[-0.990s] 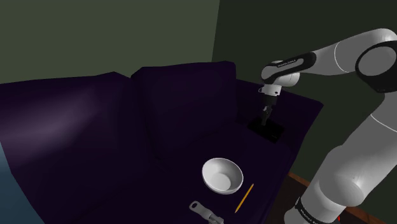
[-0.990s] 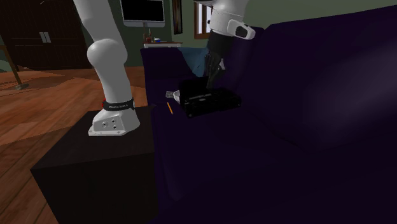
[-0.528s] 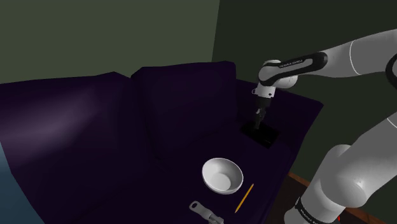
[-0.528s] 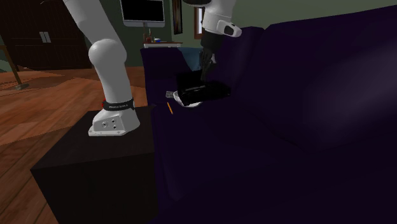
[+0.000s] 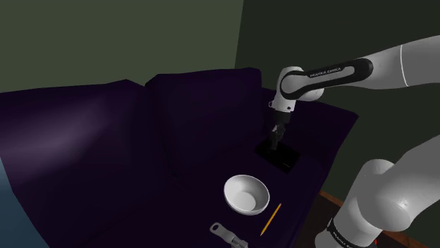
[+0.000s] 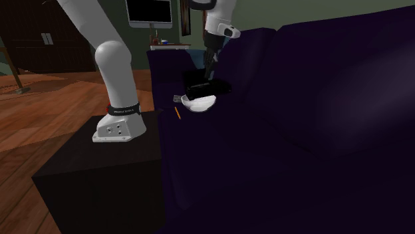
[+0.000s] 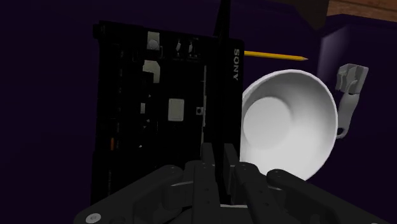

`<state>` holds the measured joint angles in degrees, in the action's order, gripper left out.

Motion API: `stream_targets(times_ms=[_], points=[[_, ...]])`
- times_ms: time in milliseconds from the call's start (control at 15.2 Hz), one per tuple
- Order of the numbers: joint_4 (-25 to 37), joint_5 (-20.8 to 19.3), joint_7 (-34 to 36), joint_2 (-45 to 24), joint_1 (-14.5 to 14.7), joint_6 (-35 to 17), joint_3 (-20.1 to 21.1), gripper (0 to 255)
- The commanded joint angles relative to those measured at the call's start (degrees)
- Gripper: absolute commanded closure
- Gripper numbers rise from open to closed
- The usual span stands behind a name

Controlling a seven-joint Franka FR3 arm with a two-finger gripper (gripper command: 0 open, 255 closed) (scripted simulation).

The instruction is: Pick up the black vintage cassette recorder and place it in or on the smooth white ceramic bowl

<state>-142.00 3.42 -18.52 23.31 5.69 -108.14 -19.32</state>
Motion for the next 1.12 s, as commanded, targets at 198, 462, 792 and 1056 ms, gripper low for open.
stream_targets(times_ms=[198, 462, 792, 1056], points=[[-1.31, 3.53, 7.03, 1.46, 3.57, -1.02, 5.32, 255], [-1.42, 6.57, 12.37, 1.41, 6.63, -2.2, 9.5, 255], [0.0, 10.25, 18.83, -0.27, 10.47, -3.91, 14.55, 255], [-0.04, 11.73, 20.79, -1.97, 11.95, -6.22, 16.39, 255]])
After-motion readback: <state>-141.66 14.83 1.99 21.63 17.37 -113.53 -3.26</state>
